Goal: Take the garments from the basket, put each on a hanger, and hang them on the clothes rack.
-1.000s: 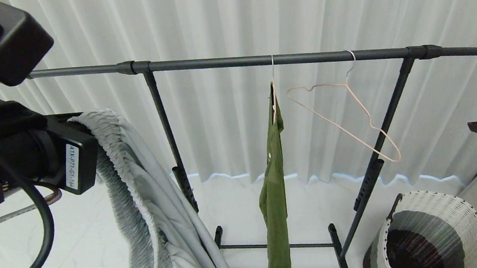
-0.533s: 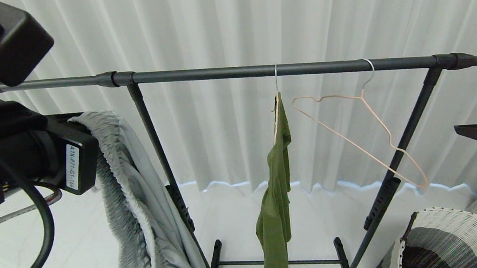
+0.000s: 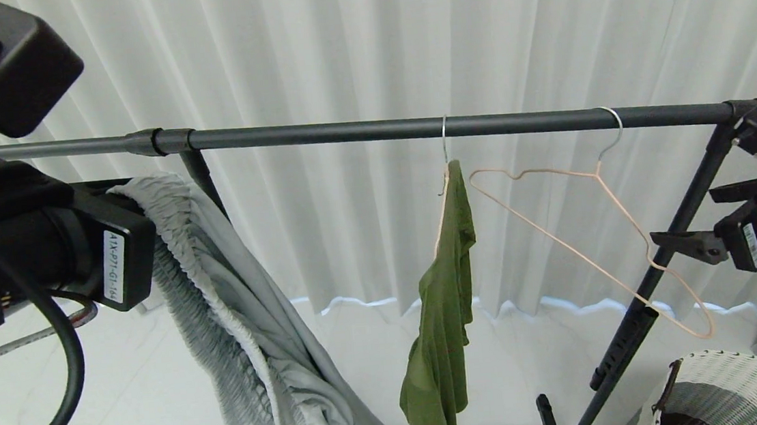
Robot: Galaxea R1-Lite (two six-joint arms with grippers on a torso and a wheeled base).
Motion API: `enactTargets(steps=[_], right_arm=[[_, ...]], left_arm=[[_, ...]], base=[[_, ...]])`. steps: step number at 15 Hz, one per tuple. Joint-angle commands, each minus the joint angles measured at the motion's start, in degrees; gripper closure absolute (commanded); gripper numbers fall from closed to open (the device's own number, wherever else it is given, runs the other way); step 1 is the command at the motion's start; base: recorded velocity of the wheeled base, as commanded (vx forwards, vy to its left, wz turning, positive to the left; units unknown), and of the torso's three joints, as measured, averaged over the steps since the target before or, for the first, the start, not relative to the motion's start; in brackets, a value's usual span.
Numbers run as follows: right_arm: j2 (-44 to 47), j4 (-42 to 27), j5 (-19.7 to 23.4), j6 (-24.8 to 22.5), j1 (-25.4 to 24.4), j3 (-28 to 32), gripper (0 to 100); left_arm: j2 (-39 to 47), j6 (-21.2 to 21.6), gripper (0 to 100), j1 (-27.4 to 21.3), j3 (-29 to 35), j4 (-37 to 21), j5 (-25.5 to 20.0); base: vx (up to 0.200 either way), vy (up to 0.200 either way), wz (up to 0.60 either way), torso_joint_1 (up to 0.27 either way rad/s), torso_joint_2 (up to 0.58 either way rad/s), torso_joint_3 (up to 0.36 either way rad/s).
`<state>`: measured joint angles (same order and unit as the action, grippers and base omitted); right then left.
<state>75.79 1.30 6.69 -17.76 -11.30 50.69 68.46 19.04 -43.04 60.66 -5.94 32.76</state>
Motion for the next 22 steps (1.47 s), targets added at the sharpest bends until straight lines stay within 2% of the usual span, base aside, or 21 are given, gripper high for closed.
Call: enactTargets(steps=[1,4,6,8,11,16,17,19,22], right_arm=[[6.8,3.3,2.1,-0.1,0.6,-0.2,0],[12.0,6.3,2.4,0.0,0.9,-0.3,0],[15.1,9.1,4.7,0.1,2.5,-0.7,0],[17.5,11.4,5.2,0.4,3.7,-0.8,0],[19.0,13.6,6.5,4.1,3.7,-0.8,0],[20.0,17.2,8.2,4.7,3.7,-4.1,0],[20.5,18.4,8.2,4.7,3.8,-5.1,100],[21.7,21.9,8.2,4.8,4.0,-5.7,100],[22.0,22.9,8.2,6.1,4.0,-5.4,100]], left_arm=[[-0.1,0.0,100,-0.4,0.0,0.0,0.0],[-0.1,0.0,100,-2.1,-0.1,0.0,0.0],[0.1,0.0,100,-2.6,0.0,0.0,0.1],[0.1,0.7,100,-2.7,0.0,0.0,0.1],[0.1,0.9,100,-2.6,0.0,0.0,0.1],[0.1,1.2,100,-3.1,0.1,0.0,0.1],[0.1,1.2,100,-3.4,0.0,0.0,0.1],[0.3,1.2,100,-3.4,0.1,0.0,0.1],[0.3,1.2,100,-3.4,0.1,0.0,0.1]], base=[[0.000,0.000,0.00,0.000,0.00,0.000],[0.000,0.000,0.00,0.000,0.00,0.000],[0.000,0.000,0.00,0.000,0.00,0.000],[0.000,0.000,0.00,0.000,0.00,0.000],[0.000,0.000,0.00,0.000,0.00,0.000],[0.000,0.000,0.00,0.000,0.00,0.000],[0.000,0.000,0.00,0.000,0.00,0.000],[0.000,0.000,0.00,0.000,0.00,0.000],[0.000,0.000,0.00,0.000,0.00,0.000]])
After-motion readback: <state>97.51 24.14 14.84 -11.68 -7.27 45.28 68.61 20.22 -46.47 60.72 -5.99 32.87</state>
